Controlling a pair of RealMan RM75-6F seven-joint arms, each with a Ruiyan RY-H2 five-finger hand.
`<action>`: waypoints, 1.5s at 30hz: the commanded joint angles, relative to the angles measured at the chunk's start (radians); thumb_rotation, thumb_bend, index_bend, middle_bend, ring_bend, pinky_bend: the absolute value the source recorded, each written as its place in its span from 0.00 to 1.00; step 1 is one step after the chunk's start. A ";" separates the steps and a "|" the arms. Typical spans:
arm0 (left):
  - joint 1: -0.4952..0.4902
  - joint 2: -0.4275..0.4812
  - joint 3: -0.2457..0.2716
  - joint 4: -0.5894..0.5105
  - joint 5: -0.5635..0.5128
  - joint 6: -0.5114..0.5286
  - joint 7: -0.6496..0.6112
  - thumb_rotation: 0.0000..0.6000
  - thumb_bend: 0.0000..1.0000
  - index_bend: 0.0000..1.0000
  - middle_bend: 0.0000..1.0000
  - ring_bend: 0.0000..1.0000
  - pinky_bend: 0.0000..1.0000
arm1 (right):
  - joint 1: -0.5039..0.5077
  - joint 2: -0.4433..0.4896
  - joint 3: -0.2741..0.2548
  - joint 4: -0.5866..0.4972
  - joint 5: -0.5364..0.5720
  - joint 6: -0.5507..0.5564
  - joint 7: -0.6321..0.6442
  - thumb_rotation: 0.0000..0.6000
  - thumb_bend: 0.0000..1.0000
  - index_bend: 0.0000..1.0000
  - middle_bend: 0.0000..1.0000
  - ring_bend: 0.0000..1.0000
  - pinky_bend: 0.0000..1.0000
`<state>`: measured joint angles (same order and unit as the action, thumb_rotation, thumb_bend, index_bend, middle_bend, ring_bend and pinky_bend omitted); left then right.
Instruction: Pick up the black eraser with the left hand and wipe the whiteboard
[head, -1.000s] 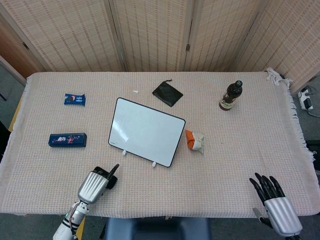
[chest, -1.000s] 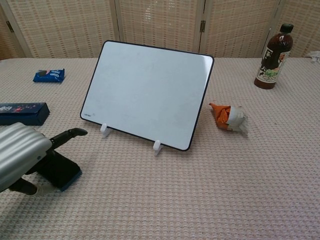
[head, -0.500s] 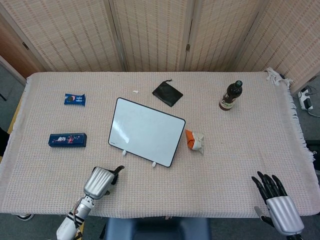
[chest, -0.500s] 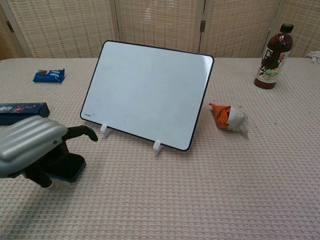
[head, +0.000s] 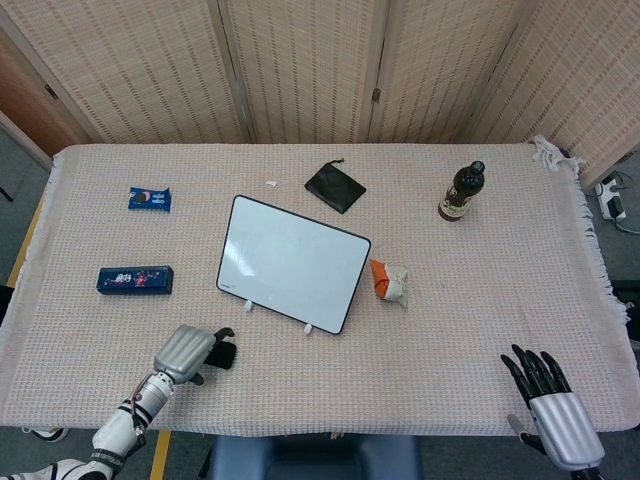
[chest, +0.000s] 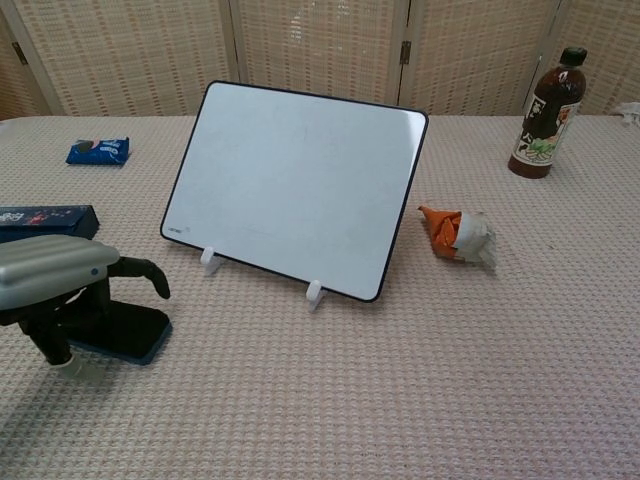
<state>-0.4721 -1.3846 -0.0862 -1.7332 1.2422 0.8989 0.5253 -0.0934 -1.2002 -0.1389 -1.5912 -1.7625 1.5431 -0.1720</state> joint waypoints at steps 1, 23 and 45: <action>-0.011 -0.005 0.004 0.021 0.013 0.012 -0.022 1.00 0.15 0.27 0.99 0.82 0.89 | 0.001 0.000 0.002 -0.001 0.004 -0.002 -0.001 1.00 0.32 0.00 0.00 0.00 0.00; -0.087 -0.020 0.031 0.120 -0.019 -0.031 -0.132 1.00 0.28 0.46 1.00 0.83 0.89 | 0.007 -0.006 0.013 -0.005 0.036 -0.021 -0.010 1.00 0.32 0.00 0.00 0.00 0.00; -0.037 -0.265 -0.031 0.340 0.324 0.450 -0.143 1.00 0.31 0.66 1.00 0.87 0.92 | 0.004 0.005 0.001 -0.005 0.013 -0.001 0.014 1.00 0.32 0.00 0.00 0.00 0.00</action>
<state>-0.5051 -1.5916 -0.0900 -1.4393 1.5243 1.2996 0.3245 -0.0889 -1.1968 -0.1368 -1.5964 -1.7478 1.5413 -0.1599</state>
